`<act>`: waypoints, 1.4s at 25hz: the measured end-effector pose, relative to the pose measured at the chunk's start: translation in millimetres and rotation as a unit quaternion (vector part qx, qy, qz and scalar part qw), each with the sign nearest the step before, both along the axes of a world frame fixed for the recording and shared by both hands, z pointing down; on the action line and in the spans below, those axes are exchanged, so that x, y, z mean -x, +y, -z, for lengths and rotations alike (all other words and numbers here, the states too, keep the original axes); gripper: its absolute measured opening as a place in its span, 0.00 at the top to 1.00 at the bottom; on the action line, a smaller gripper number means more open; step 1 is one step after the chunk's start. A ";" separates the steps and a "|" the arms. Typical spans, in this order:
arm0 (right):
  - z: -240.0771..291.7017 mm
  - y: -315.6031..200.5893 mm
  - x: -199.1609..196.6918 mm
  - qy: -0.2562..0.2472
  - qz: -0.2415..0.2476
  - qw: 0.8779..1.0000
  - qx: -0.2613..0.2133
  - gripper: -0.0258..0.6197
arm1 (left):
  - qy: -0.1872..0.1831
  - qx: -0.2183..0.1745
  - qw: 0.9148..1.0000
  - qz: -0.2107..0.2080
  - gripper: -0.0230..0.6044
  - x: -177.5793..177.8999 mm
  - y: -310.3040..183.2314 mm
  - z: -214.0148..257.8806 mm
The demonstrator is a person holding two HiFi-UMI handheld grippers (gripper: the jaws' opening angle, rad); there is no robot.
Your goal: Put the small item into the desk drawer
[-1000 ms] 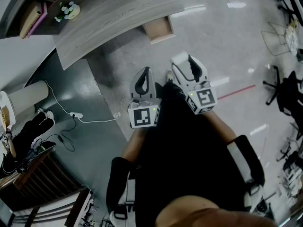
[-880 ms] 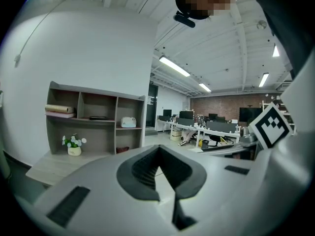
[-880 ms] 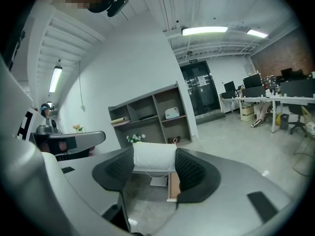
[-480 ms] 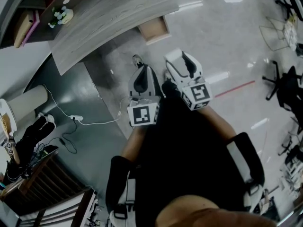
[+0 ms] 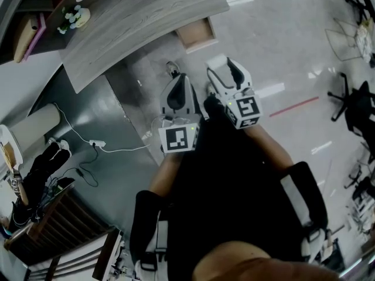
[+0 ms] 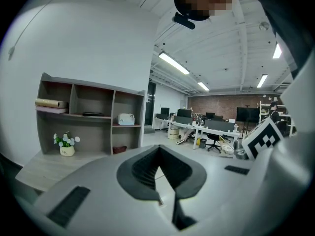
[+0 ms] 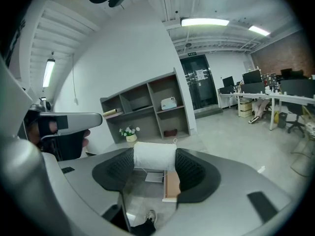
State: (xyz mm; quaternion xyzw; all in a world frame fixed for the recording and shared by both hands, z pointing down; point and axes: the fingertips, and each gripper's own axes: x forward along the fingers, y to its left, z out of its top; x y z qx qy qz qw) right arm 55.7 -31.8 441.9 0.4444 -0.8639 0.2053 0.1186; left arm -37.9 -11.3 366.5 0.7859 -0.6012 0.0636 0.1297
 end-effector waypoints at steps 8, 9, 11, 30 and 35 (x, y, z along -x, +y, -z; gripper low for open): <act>-21.7 -19.6 13.7 0.021 -0.020 1.000 0.009 0.55 | 0.005 0.016 1.000 -0.012 0.97 19.7 -16.1 -14.4; -26.1 -21.8 13.0 0.024 -0.025 0.999 0.010 0.55 | 0.006 0.018 1.000 -0.014 0.97 20.7 -18.2 -16.3; -33.5 -26.5 13.1 0.031 -0.029 0.999 0.016 0.55 | 0.007 0.019 1.000 -0.017 0.97 22.0 -23.4 -19.2; -119.4 -62.5 14.0 0.088 -0.046 0.991 0.092 0.55 | 0.022 0.034 0.999 -0.030 0.97 32.1 -55.5 -33.6; -146.2 -64.6 12.0 0.100 -0.045 0.987 0.120 0.55 | 0.021 0.039 0.999 -0.031 0.97 31.4 -58.1 -37.1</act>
